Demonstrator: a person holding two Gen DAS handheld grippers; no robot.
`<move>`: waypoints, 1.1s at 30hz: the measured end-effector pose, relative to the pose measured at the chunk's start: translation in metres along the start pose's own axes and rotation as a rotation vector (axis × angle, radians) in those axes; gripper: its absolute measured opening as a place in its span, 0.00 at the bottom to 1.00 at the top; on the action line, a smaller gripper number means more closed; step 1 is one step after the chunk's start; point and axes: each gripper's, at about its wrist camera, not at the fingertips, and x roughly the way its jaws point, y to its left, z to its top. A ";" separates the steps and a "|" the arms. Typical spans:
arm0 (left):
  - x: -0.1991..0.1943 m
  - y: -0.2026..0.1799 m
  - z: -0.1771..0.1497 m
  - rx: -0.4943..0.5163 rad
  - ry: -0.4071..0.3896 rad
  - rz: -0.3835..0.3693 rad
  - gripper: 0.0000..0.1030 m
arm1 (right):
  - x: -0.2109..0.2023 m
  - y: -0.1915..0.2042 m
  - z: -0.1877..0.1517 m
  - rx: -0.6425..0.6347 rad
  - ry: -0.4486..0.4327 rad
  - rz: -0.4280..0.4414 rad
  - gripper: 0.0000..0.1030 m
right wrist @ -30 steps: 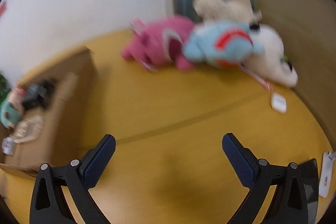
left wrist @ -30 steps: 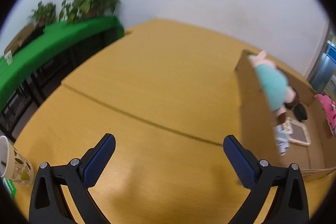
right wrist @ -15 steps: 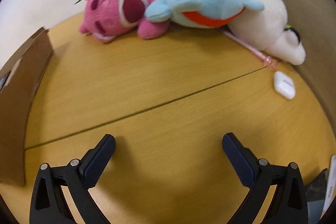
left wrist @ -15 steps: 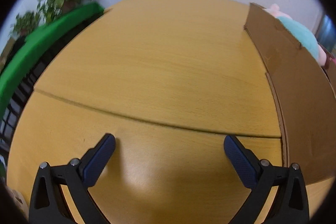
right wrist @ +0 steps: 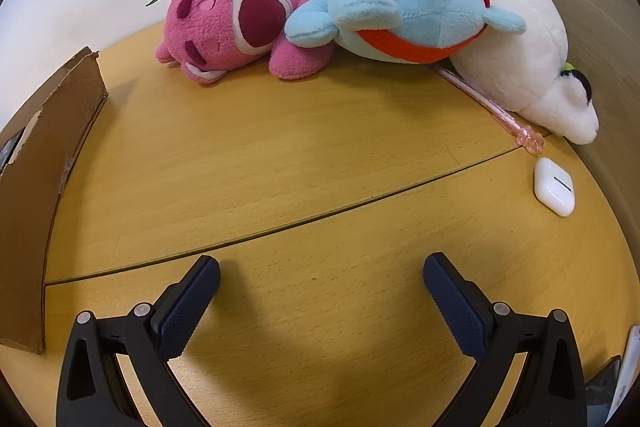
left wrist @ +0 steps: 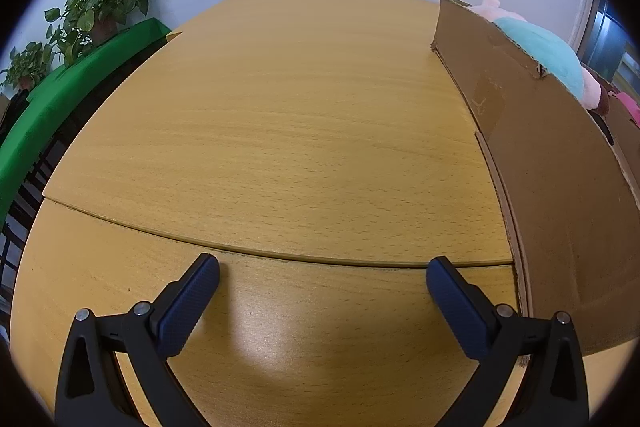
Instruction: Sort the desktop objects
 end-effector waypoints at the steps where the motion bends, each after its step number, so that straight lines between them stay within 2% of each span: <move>1: 0.000 0.000 -0.002 0.000 0.000 0.000 1.00 | 0.000 0.000 0.000 0.000 0.000 0.000 1.00; 33: 0.003 0.009 0.004 0.003 0.003 -0.005 1.00 | 0.001 0.002 0.001 0.002 0.000 -0.004 1.00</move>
